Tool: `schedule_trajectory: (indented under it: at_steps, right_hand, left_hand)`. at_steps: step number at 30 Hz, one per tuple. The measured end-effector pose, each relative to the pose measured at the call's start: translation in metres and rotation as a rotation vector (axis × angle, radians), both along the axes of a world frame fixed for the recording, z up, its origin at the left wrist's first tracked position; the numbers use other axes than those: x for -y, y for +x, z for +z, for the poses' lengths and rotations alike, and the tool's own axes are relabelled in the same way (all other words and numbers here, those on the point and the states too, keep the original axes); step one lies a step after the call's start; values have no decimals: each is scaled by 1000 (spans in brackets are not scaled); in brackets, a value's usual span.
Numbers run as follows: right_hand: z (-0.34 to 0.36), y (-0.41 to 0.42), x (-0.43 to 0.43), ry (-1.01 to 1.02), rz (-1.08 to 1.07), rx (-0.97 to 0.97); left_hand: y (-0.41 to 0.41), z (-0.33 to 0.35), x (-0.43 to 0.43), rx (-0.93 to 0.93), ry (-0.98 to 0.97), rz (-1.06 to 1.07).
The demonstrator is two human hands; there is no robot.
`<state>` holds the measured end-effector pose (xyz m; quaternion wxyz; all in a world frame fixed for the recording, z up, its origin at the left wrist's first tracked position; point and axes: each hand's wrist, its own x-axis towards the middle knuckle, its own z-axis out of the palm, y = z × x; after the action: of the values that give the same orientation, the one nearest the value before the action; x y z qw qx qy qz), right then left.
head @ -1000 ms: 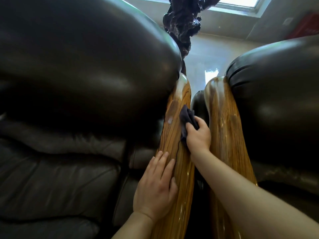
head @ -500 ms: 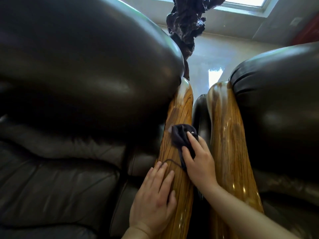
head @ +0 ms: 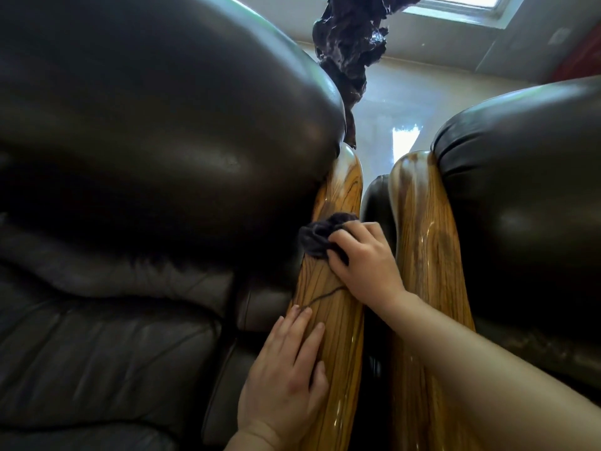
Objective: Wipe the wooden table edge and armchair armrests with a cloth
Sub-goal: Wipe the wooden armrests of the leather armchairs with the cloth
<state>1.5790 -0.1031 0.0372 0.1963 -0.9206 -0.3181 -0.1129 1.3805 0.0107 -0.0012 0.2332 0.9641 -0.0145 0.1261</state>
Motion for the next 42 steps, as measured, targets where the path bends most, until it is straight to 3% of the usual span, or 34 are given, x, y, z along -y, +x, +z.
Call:
schedule_trajectory:
  at_steps: [4,7,9,14,17,21,29,33,36,42]
  right_hand:
    - [32,45,-32,56,-268,-233]
    - [55,73,-37,389,-398,-384]
    - [54,74,-35,471,-354,-479]
    - [21,45,-29,-87,-14,-244]
    - [7,12,-18,-155,48,-161]
    - [-7,-21,7,-241,325,-23]
    - [-3,48,-39,-281,-137,-204]
    - [-12,-9,-23,-289,20,-70]
    - [-10,-11,-5,-295,143,-99]
    - [2,68,-56,-175,-275,-334]
  left_hand:
    - [-1,1,1,4,-18,3]
    - [-1,1,0,-12,-16,7]
    - [0,1,1,-16,-13,6]
    - [0,1,1,-2,-6,0]
    - [-1,-2,1,-11,11,-2]
    - [0,-1,1,-27,24,-4]
    - [-2,5,3,-95,35,24]
    - [-3,6,2,-79,-1,16]
    - [-1,6,3,-52,16,12]
    - [-2,0,3,-65,15,34]
